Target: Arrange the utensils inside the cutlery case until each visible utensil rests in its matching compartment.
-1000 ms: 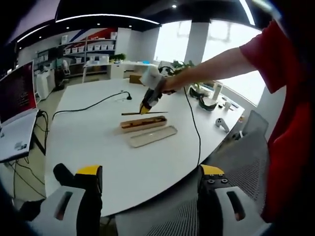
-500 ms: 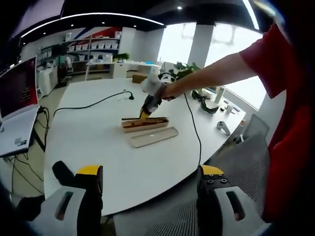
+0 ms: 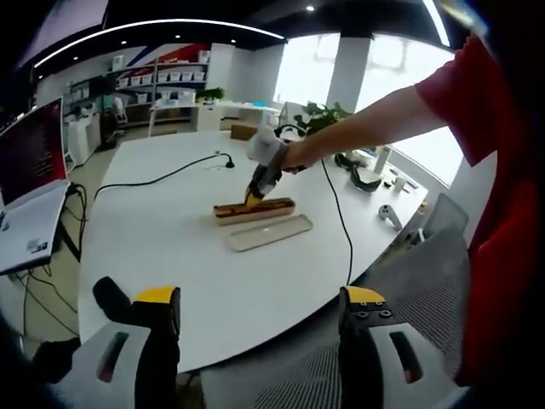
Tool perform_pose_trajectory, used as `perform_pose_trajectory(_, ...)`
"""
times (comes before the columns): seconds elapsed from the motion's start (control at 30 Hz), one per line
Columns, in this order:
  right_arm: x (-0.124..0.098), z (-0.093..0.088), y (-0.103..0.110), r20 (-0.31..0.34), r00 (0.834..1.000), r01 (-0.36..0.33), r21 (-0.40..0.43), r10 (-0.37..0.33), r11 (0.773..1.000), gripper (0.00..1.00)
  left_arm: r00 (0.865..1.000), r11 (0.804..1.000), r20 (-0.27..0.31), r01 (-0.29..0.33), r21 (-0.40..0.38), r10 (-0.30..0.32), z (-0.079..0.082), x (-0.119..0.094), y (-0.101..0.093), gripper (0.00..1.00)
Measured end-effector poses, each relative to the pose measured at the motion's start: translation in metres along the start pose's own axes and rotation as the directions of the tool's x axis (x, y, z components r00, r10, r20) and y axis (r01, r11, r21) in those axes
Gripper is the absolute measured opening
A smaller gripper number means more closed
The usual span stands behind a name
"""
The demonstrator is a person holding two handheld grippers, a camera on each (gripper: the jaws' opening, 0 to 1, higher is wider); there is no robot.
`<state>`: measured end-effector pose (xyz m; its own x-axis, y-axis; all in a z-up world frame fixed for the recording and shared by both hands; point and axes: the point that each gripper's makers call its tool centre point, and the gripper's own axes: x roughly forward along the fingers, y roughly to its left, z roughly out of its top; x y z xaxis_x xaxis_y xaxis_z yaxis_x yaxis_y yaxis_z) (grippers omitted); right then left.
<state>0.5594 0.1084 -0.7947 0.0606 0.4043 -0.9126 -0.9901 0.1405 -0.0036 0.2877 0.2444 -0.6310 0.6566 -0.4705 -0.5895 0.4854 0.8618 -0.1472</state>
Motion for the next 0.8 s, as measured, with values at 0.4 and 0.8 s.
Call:
perform_pose_trajectory(0.4, 0.008, -0.012, 0.004, -0.055, 0.998, 0.008, 0.006, -0.008, 1.0, 0.01, 1.0, 1.0, -0.003, 0.0, 0.006, 0.0, 0.001, 0.001, -0.002, 0.77)
perform_pose_trajectory(0.8, 0.0, -0.009, -0.003, -0.045, 0.998, 0.034, 0.031, -0.033, 0.999, 0.0, 1.0, 1.0, -0.005, -0.002, 0.009, 0.002, 0.0, 0.001, -0.001, 0.77)
